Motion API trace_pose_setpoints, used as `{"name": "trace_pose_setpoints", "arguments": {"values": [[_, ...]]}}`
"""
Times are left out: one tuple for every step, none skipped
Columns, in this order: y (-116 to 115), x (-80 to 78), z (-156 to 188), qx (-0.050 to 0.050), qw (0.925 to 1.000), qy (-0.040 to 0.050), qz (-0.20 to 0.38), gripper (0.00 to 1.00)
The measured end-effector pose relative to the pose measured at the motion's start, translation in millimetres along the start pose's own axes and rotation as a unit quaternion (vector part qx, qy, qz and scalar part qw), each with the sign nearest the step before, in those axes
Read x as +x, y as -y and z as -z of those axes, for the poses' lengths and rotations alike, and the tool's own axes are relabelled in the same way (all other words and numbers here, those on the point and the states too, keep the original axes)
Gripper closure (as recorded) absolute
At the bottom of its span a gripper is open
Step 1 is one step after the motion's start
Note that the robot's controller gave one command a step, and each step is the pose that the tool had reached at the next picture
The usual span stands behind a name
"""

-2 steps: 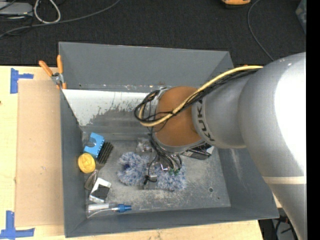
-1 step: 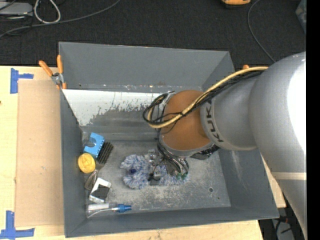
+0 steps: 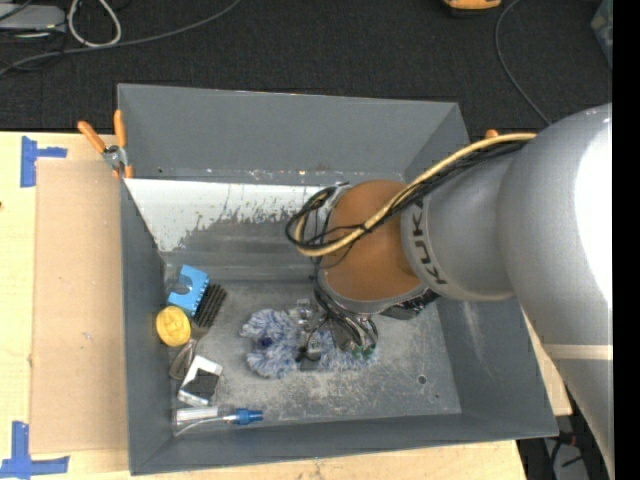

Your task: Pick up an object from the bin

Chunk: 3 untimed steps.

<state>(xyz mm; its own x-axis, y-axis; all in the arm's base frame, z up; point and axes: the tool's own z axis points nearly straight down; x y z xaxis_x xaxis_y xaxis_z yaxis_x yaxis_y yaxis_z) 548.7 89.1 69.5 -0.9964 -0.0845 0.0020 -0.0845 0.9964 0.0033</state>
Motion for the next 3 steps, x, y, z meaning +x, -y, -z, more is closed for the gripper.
{"name": "trace_pose_setpoints", "arguments": {"values": [[0, 2.3, 12, 0.000, 1.0000, -0.0034, 0.000, 1.00], [0, 0.5, 34, 0.000, 1.0000, 0.0000, 0.000, 1.00], [0, 2.8, 53, 0.000, 1.0000, -0.0045, 0.001, 1.00]]}}
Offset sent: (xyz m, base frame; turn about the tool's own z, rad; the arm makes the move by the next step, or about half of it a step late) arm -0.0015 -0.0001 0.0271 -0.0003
